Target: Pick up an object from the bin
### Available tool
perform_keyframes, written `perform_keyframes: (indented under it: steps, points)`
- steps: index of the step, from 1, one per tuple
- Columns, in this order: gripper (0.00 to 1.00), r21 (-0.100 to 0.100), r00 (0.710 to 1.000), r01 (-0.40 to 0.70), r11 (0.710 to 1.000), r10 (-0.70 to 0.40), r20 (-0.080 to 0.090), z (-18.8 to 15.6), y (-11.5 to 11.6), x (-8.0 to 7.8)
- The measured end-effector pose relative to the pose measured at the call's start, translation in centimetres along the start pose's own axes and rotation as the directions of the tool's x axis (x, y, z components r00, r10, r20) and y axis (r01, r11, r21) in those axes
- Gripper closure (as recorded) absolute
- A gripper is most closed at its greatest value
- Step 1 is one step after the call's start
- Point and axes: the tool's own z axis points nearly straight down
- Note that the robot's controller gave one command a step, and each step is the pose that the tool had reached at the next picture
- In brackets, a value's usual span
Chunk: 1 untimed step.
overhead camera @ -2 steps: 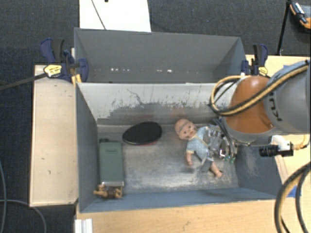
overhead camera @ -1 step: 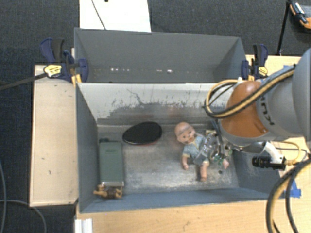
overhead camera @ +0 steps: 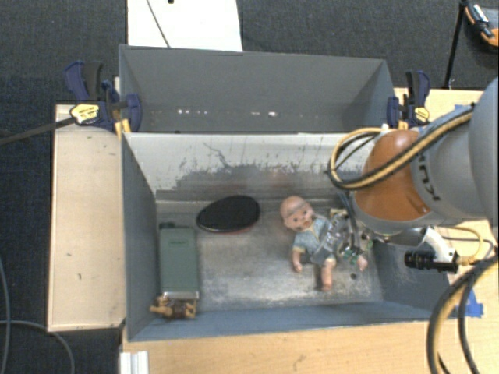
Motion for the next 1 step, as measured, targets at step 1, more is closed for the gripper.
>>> perform_keyframes:
  steps: [1]
  points:
    - [1.00, 0.003, 1.000, -0.001, 1.000, 0.001, -0.004, -0.55, -0.07, 0.10]
